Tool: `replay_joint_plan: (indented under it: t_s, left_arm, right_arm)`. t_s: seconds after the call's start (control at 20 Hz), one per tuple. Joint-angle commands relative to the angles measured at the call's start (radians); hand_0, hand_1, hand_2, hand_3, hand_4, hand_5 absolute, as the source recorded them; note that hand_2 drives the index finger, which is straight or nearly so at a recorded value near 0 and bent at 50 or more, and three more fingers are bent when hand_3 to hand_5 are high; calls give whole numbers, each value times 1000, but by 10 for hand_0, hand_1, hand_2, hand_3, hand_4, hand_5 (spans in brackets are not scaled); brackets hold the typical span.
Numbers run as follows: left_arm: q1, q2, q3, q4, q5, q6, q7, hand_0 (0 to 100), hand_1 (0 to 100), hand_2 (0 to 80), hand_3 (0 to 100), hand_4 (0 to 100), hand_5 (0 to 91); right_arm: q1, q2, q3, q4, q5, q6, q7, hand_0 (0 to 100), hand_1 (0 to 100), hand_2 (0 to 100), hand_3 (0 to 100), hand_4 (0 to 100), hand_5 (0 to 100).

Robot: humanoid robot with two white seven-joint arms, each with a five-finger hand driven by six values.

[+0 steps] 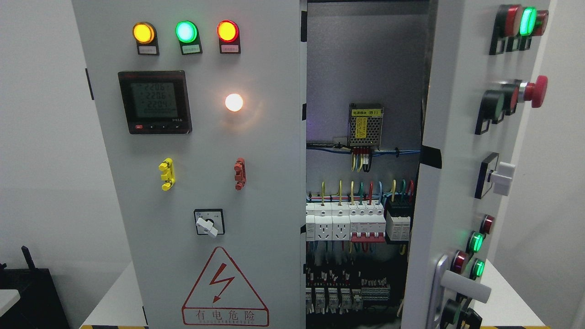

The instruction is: Open door with both hands

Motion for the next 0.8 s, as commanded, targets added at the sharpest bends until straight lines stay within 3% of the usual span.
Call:
replay_joint_plan:
  t_s: [0.0,0.75]
  left_arm:
    - [0,0,-3,-1,9,0,0,0,0,0,0,30,0]
    - [-2,0,-3,4,5,1,-2,0,0,0,0,29,0]
  right_arm:
    - [0,0,0,0,0,-1,0,0,0,0,0,0,0]
    - [0,0,0,0,0,1,0,0,0,0,0,0,0]
